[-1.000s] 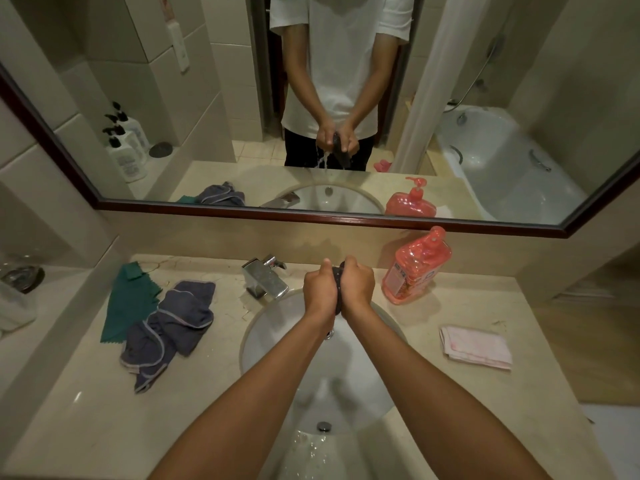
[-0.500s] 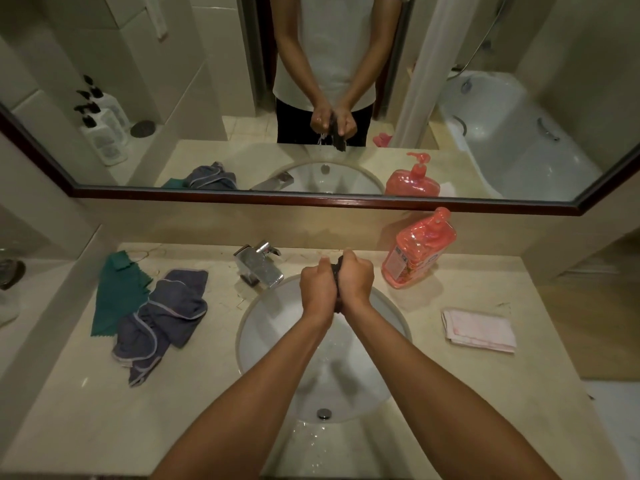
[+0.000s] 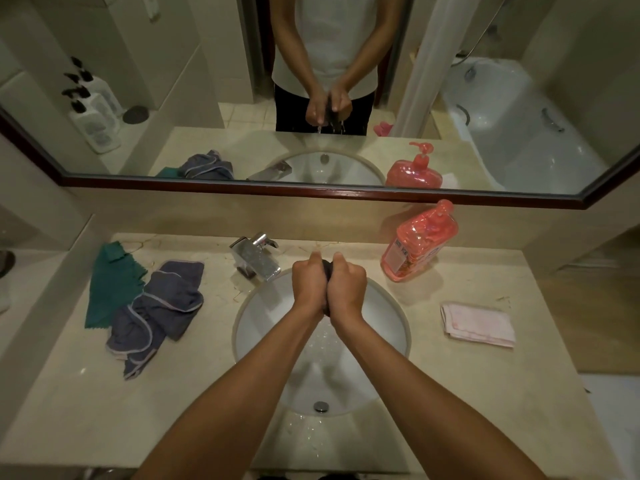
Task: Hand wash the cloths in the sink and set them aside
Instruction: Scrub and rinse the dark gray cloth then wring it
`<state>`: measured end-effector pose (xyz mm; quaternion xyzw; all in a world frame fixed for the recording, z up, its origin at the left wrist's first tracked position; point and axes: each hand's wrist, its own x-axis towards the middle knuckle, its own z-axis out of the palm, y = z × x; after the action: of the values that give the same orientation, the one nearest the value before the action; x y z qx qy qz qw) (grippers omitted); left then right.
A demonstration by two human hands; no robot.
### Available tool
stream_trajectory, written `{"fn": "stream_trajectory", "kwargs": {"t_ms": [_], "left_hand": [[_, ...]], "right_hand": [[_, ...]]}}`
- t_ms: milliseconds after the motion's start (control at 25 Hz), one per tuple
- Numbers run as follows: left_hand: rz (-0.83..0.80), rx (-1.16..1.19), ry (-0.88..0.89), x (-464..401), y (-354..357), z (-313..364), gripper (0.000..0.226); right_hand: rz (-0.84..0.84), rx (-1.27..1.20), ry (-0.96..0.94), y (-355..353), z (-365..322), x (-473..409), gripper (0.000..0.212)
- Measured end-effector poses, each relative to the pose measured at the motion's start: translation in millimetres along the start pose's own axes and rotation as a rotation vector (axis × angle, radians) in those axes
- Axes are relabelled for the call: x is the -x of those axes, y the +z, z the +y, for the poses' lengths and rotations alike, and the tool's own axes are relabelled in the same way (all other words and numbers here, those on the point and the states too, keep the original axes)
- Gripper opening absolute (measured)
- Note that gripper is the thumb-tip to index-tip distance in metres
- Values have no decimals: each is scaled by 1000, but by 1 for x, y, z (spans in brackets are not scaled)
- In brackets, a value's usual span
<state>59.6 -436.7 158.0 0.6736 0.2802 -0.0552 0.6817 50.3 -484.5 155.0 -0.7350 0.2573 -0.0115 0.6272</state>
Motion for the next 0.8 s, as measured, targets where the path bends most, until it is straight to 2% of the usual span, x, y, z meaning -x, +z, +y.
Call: {"fn": "stream_trajectory", "kwargs": {"t_ms": [240, 640, 800], "left_hand": [[-18, -15, -12, 3, 3, -2, 50], [-61, -44, 37, 6, 1, -1, 56], [19, 42, 22, 6, -2, 13, 52]], "right_hand": [[16, 11, -6, -3, -10, -18, 53], [-3, -43, -34, -8, -4, -16, 47], [-19, -23, -82, -2, -5, -2, 49]]}}
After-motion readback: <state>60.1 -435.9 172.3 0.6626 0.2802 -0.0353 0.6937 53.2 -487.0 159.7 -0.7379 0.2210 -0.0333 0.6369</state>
